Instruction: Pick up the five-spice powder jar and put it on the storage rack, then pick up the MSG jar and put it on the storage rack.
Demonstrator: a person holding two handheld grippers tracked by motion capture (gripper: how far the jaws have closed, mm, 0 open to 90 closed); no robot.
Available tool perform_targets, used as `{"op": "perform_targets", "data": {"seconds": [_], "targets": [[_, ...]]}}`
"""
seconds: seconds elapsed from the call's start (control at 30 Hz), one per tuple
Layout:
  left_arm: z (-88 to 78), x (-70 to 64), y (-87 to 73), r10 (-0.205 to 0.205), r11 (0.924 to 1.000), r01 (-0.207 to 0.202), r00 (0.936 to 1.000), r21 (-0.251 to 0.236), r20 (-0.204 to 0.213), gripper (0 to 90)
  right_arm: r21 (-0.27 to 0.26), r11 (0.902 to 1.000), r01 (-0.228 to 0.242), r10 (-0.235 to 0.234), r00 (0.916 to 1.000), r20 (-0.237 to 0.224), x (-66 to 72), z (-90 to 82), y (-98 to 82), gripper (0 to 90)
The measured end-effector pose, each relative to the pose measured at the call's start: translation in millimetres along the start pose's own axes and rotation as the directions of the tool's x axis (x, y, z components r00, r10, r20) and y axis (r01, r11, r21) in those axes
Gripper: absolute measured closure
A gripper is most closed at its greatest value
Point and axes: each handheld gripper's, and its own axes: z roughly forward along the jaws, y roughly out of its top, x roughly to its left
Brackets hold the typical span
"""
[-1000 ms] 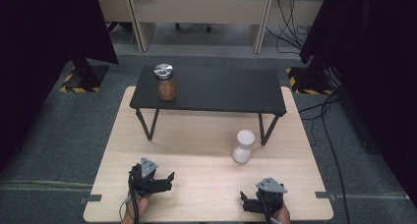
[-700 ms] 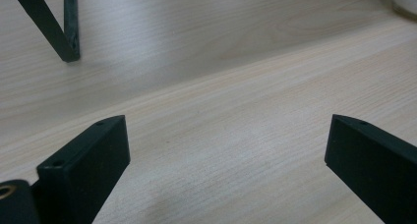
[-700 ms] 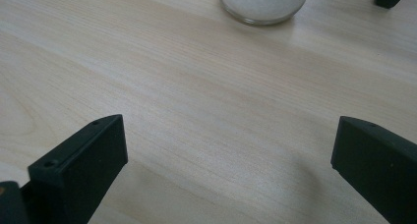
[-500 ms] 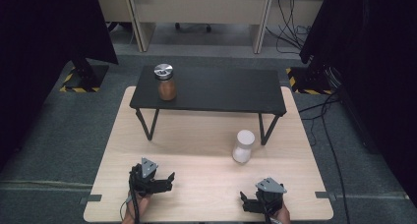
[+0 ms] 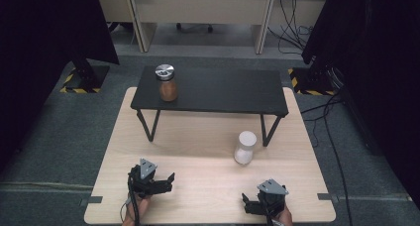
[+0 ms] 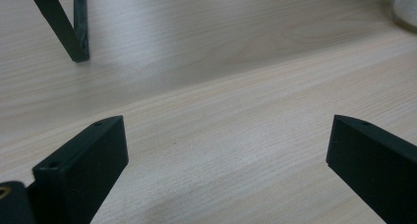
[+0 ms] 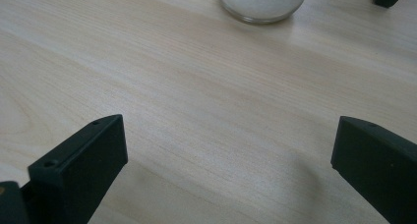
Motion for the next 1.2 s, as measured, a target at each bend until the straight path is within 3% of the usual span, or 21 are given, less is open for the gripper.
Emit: {"op": "perform_targets", "data": {"seconds": [1.2], "targets": [[-3.2, 1.8, -1.0, 0.0, 0.9999, 0.0, 1.0, -0.013, 0.004, 1.6, 0.005, 1.0, 0.004, -0.004, 1.0, -0.002, 0.1, 1.3, 1.5, 0.4]]}}
